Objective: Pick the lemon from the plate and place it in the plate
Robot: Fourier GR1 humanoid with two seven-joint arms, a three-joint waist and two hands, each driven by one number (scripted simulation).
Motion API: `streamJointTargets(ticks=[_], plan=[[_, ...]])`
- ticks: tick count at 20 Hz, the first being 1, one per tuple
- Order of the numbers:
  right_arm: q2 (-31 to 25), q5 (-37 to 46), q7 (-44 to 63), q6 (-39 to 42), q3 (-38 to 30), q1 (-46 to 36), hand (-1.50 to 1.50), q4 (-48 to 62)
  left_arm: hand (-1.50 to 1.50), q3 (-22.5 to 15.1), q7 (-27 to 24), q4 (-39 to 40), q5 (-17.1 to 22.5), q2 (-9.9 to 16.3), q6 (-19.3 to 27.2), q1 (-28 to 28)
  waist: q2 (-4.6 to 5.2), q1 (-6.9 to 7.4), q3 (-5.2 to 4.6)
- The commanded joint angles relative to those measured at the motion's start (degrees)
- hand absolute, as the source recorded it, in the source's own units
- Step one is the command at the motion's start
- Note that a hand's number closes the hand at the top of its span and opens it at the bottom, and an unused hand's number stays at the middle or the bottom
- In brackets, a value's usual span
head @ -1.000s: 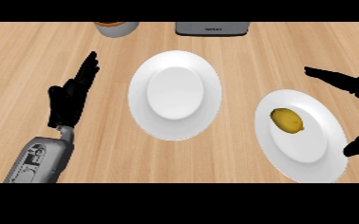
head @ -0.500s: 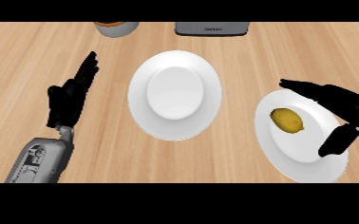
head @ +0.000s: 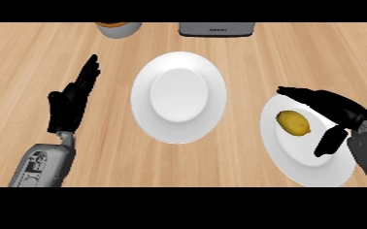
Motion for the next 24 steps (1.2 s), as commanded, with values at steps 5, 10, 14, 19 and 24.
streamJointTargets(ticks=[5, 10, 14, 19, 24], plan=[[2.2, 6.23, -3.3, -1.17, -1.25, -1.71, -1.5, 6.46, 0.0, 0.7, 2.07, -3.44, -2.35, -2.44, -0.03, 2.17, -0.07, -0.04, -0.02], [5.04, 7.59, -6.7, -10.41, -2.54, -0.22, 1.5, 8.42, 0.0, 1.23, 2.77, -1.73, -2.64, -3.16, -0.49, -0.59, -0.05, -0.21, -0.01], [5.97, 10.2, -8.97, -11.66, -3.26, -2.55, 1.5, 11.91, 0.0, 3.22, 2.64, -1.92, -2.69, -1.97, -3.18, -0.58, -0.04, -0.17, -0.02], [5.88, 9.41, -11.83, -12.71, -6.87, -8.23, 1.5, 18.5, 0.0, 3.16, 1.09, -2.87, -3.34, -2.5, -3.71, 2.15, -0.02, 0.04, -0.01], [3.06, 16.01, -12.93, -15.58, -5.14, -25.55, 1.5, 34.45, 0.0, 0.9, 1.41, -1.23, -3.77, -5.33, -2.62, -2.32, 1.16, 3.66, 0.15]])
